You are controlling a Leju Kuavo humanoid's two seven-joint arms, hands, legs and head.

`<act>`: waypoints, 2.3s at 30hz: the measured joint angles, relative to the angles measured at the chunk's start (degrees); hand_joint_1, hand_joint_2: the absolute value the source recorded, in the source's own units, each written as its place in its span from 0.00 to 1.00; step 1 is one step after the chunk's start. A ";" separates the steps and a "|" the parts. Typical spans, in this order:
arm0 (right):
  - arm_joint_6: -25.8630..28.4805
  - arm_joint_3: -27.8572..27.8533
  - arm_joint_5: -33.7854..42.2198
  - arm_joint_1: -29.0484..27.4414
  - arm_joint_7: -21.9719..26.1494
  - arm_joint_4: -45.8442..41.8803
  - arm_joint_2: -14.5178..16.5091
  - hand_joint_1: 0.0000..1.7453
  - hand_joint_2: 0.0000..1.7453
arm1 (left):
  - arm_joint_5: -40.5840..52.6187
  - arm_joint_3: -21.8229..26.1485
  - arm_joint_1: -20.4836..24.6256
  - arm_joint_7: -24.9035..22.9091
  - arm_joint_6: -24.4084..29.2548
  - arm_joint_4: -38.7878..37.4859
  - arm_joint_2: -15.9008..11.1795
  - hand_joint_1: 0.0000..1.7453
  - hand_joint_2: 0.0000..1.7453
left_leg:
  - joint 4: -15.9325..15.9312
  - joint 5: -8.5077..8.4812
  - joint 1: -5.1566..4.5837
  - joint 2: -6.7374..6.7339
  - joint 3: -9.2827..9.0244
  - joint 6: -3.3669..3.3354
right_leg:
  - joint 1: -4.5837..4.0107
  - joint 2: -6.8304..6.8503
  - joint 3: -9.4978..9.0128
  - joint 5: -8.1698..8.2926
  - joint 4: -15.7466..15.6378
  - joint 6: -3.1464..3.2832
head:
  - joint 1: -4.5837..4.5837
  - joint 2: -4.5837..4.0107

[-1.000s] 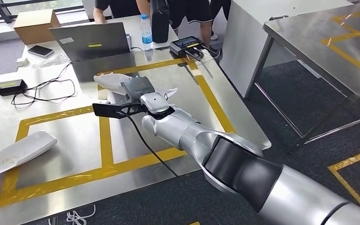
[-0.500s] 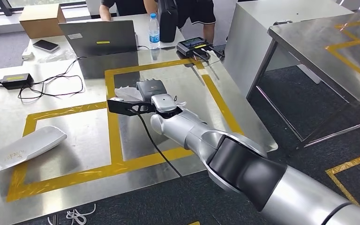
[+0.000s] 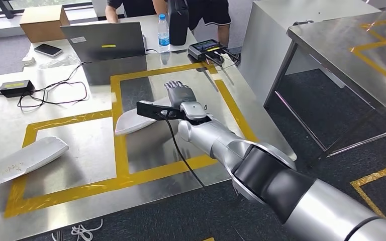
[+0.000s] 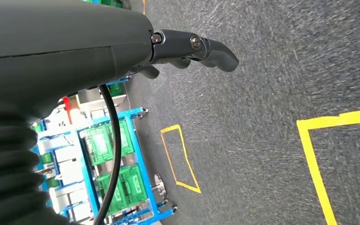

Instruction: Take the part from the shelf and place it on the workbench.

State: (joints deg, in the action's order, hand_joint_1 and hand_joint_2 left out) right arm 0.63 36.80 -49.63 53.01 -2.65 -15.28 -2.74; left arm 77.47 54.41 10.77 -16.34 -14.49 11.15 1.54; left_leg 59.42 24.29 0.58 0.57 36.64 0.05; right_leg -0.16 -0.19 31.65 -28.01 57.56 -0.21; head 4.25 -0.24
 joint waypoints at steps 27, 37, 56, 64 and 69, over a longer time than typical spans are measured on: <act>3.94 -20.90 22.41 -14.46 16.73 -53.94 -9.39 0.00 0.00 | -3.20 4.09 -4.67 3.33 0.00 -0.20 1.94 0.00 0.00 | 8.84 7.29 0.42 -0.25 -0.41 1.80 | 0.28 0.21 5.21 3.61 1.88 1.92 | 0.24 0.00; 4.39 -23.79 24.62 -18.63 16.88 -64.53 -11.67 0.00 0.00 | -3.47 4.55 -4.34 3.62 0.00 -0.02 1.79 0.00 0.00 | -1.27 1.62 -0.58 -0.83 -3.50 -1.65 | 0.72 -0.03 9.26 -2.30 9.83 -0.94 | 0.49 0.00; -3.13 -35.89 38.50 -36.22 22.81 -66.70 -14.03 0.00 0.00 | -4.17 5.86 -5.54 3.22 0.00 -0.05 2.47 0.00 0.00 | 15.50 7.62 -0.08 -0.55 3.81 1.55 | 0.39 0.83 3.06 2.50 0.96 1.89 | 0.68 0.00; -7.48 -47.20 37.82 -48.83 25.53 -56.32 -13.78 0.00 0.00 | -3.42 6.19 -5.99 1.80 0.00 -0.06 2.60 0.00 0.00 | -0.65 6.52 -0.48 -0.15 -7.80 -0.55 | 0.61 0.98 5.67 5.57 1.27 -0.79 | 0.78 0.00; -19.29 -53.19 41.67 -48.24 27.80 -34.98 -12.96 0.00 0.00 | -2.25 6.17 -5.88 2.10 0.00 0.00 2.29 0.00 0.00 | -0.84 3.04 -0.66 -0.79 -4.19 -2.21 | 0.78 0.51 9.05 -5.84 14.12 -1.61 | 0.88 0.00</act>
State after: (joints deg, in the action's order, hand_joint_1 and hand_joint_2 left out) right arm -18.66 -16.39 -7.96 4.77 25.16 -50.26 -15.69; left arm 75.22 60.58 4.90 -14.24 -14.49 11.15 3.83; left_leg 58.58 27.33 -0.08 -0.22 32.45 -2.16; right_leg 0.62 0.32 40.70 -33.85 71.67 -1.82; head 5.13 -0.24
